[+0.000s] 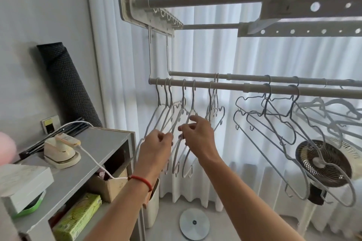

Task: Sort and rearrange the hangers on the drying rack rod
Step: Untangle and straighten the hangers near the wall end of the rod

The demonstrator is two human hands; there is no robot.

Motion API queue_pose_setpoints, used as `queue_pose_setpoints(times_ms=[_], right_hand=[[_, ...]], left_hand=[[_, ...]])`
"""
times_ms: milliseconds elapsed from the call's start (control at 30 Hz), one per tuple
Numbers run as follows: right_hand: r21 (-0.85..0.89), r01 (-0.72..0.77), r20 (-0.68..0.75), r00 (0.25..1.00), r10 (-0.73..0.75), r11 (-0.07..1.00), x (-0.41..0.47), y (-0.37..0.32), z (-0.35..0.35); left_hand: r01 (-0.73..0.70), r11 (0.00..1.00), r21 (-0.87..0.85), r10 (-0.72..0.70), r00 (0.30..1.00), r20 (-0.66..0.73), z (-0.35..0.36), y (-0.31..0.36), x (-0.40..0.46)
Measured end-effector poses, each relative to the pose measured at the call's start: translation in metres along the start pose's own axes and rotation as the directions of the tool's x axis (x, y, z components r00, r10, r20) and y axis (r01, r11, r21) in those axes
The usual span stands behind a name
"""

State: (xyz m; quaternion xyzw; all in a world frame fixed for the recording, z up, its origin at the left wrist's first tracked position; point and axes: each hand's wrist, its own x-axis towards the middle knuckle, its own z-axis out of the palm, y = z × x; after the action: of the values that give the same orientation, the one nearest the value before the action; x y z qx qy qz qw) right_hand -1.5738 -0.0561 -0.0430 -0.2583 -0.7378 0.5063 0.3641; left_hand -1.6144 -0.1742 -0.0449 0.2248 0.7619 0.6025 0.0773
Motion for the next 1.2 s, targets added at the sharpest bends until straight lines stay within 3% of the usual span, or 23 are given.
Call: queue_pose_setpoints(times_ms=[100, 167, 233, 367, 467, 567, 733, 900, 1000, 1200], right_hand=[[-0.137, 0.072, -0.03, 0.997, -0.076, 0.988, -0.001, 0.004, -0.006], [-0.201, 0.121, -0.049, 0.99, -0.134, 0.972, -0.001, 0.008, -0.011], [-0.259, 0.164, -0.074, 0.979, -0.189, 0.952, 0.0, 0.013, -0.018], [-0.278, 0.155, -0.265, 0.936, -0.231, 0.948, 0.013, 0.027, -0.041], [-0.171, 0.02, -0.199, 0.979, -0.055, 0.985, 0.036, 0.044, -0.058], [-0.132, -0.055, -0.054, 0.997, 0.049, 0.99, 0.058, 0.059, -0.067], [-0.044, -0.019, -0.102, 0.995, 0.014, 0.999, 0.081, 0.067, -0.078], [0.031, 0.019, -0.187, 0.982, -0.013, 0.999, 0.106, 0.059, -0.085], [-0.053, 0.074, -0.199, 0.977, -0.083, 0.996, 0.117, 0.059, -0.087], [-0.422, 0.1, -0.122, 0.979, -0.166, 0.901, 0.12, 0.058, -0.096]], left_hand=[[-0.109, 0.964, 0.245, 0.121, 0.992, -0.037, 0.001, 0.001, 0.004], [-0.283, 0.862, 0.42, 0.346, 0.935, -0.08, 0.005, 0.007, 0.005], [-0.453, 0.757, 0.47, 0.541, 0.839, -0.063, 0.014, 0.016, 0.008], [-0.589, 0.635, 0.5, 0.631, 0.769, 0.105, 0.052, 0.034, 0.032], [-0.602, 0.615, 0.509, 0.592, 0.779, 0.206, 0.085, 0.043, 0.052], [-0.484, 0.609, 0.629, 0.418, 0.869, 0.264, 0.113, 0.046, 0.066], [-0.341, 0.612, 0.714, 0.289, 0.936, 0.199, 0.135, 0.039, 0.085], [-0.407, 0.699, 0.589, 0.33, 0.913, 0.24, 0.137, 0.036, 0.085], [-0.436, 0.674, 0.597, 0.348, 0.9, 0.263, 0.134, 0.037, 0.086], [-0.328, 0.875, 0.355, 0.202, 0.916, 0.348, 0.118, 0.045, 0.085]])
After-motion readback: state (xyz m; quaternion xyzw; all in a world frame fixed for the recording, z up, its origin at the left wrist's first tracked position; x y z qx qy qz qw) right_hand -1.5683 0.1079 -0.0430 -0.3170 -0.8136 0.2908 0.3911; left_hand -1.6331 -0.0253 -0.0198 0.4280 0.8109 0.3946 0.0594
